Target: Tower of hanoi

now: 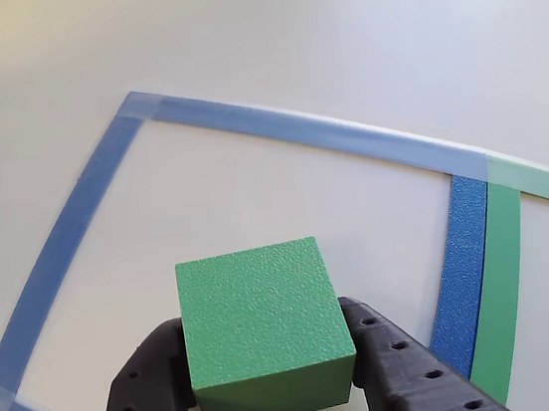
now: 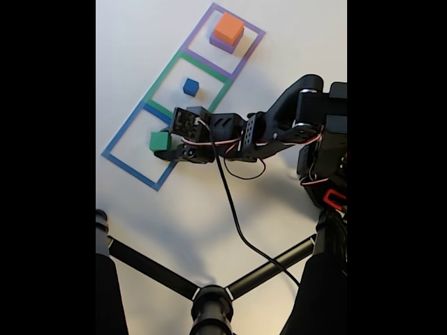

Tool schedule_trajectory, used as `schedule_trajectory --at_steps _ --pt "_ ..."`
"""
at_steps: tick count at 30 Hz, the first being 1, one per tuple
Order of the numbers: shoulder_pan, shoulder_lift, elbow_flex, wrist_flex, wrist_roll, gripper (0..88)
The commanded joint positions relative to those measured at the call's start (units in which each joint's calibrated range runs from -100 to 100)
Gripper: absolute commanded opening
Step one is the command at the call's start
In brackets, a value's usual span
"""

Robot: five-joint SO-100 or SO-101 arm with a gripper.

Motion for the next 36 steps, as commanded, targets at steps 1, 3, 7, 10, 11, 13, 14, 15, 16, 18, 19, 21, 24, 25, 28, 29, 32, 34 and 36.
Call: schedule_trajectory --at_steps 1,3,7,10,11,13,14,15,16,18,19,21,24,25,28,29,32,34,36 --pt "-1.19 0.3 -3.57 -1.54 0.94 7.7" --pt "-1.57 1.11 -4.66 -1.54 0.94 7.7" --pt "-2.03 2.23 -5.48 -1.79 0.94 7.7" --pt "-2.03 3.67 -5.66 -2.92 0.94 7.8" --pt "-1.87 4.07 -5.84 -3.08 0.94 7.8" --pt "-1.8 4.87 -6.48 -3.65 0.94 7.9" --pt "-1.65 5.11 -6.84 -3.65 0.94 7.9" --pt "-1.57 5.35 -7.2 -3.65 0.94 8.0" --pt "-1.49 5.83 -7.75 -3.65 0.94 8.1" --pt "-1.49 6.47 -8.48 -3.4 0.94 9.1" --pt "-1.49 6.63 -8.57 -3.4 0.94 10.6" --pt "-1.49 6.72 -8.29 -3.57 0.94 14.3" --pt "-1.19 6.39 -7.29 -4.05 0.94 21.1" --pt "-1.04 6.23 -7.02 -4.21 0.94 22.1" --pt "-0.88 5.11 -6.3 -4.21 0.94 24.5" --pt "-0.88 4.71 -6.3 -4.21 0.94 25.3" --pt "-0.65 2.71 -6.2 -3.81 0.94 27.9" --pt "-0.58 1.19 -6.2 -3.24 0.94 31.1" --pt "-0.58 -1.86 -6.3 -0.41 0.94 32.4"
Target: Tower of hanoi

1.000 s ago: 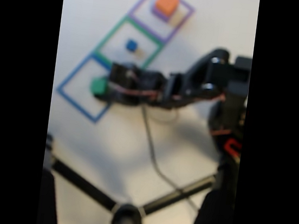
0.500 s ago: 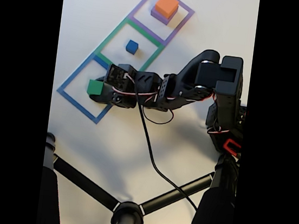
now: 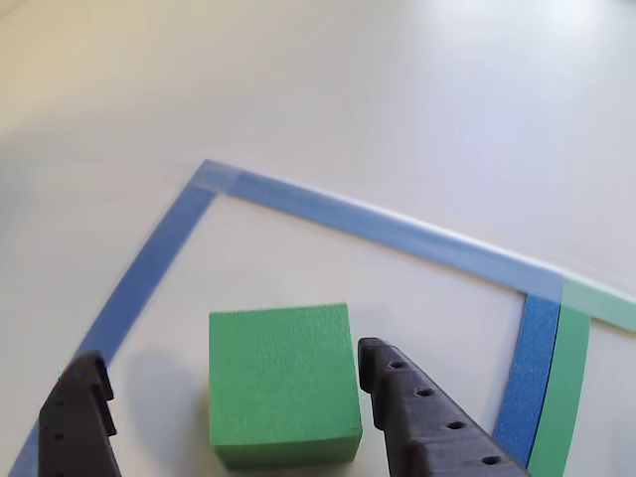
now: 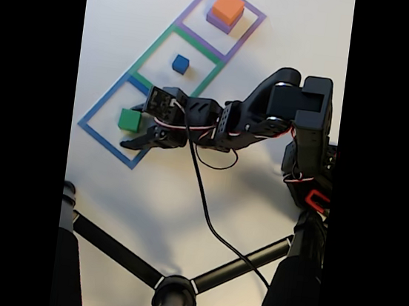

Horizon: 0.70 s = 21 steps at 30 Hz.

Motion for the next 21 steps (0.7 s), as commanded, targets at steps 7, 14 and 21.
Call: schedule_trajectory --at_steps 7,14,21 --pt "1.81 -19.27 -0.92 12.66 0.94 30.7" --pt "6.0 -33.62 -6.37 33.62 0.94 5.1" --pt "11.65 -50.12 -16.64 66.0 0.94 0.0"
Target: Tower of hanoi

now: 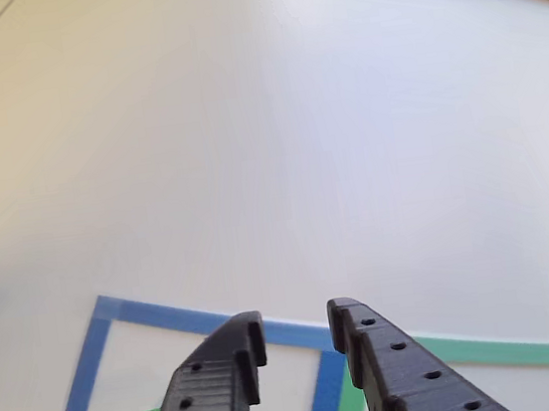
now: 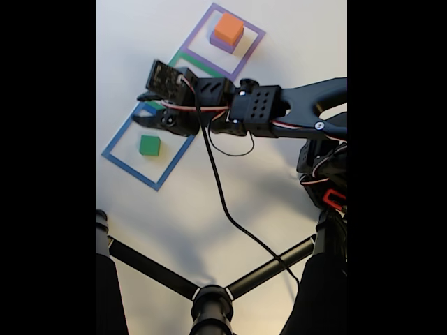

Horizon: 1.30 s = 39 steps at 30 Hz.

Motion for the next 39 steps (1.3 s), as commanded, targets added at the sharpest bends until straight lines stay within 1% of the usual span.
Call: schedule_trajectory --at_steps 1,5,8,10,16,20,23,26,29,32,34,36,39 --pt "4.05 -11.89 -11.95 25.44 0.0 0.0" --pt "8.24 -11.81 -29.76 49.48 0.0 0.0" --pt "11.75 -10.69 -40.67 62.51 0.0 0.0" --pt "13.96 -10.29 -45.85 68.82 0.0 0.0" --pt "20.44 -10.77 -56.75 81.77 0.0 0.0" --pt "23.95 -10.85 -59.75 85.9 0.0 0.0" --pt "26.32 -11.81 -59.29 87.03 0.0 0.7" --pt "29.37 -12.93 -57.57 86.79 0.0 4.2" --pt "32.95 -13.49 -54.57 86.47 0.0 10.0" --pt "35.54 -15.01 -49.84 83.31 0.0 13.2" --pt "36.91 -16.14 -45.48 80.07 0.0 17.0" --pt "38.06 -16.94 -41.03 76.51 0.0 17.8" --pt "39.05 -17.02 -33.31 67.69 0.0 21.7"
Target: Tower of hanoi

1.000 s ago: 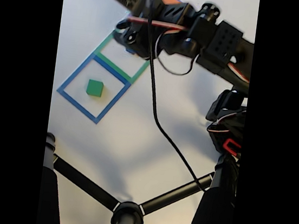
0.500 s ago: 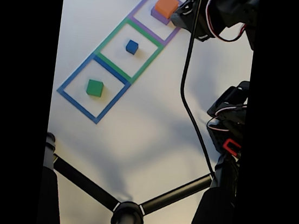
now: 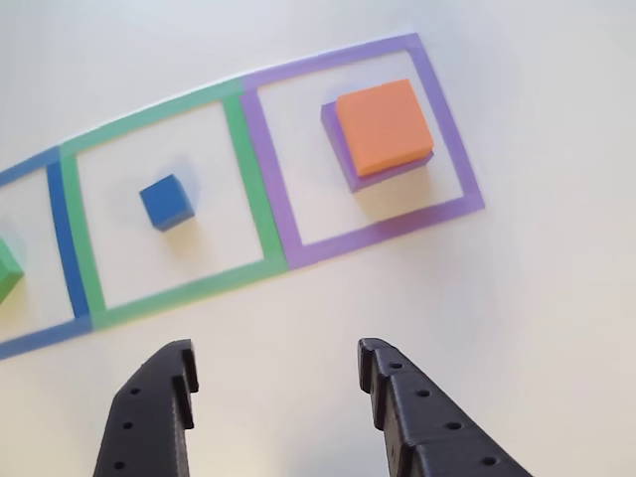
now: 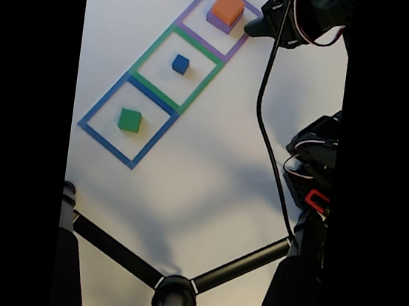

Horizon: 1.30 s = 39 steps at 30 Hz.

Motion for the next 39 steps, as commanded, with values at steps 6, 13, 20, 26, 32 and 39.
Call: schedule_trajectory --at_steps 6,13,20,26,32,39 --pt "1.33 -3.73 24.15 -31.6 0.0 27.7" --pt "-2.86 -7.26 38.96 -47.55 0.0 32.8" --pt "-6.98 -7.02 48.86 -62.68 0.0 37.0" --pt "-9.04 -5.49 55.41 -72.72 0.0 37.8" --pt "-7.97 -2.61 63.4 -85.1 0.0 37.9" --pt "-7.74 5.4 70.13 -101.86 0.0 38.0"
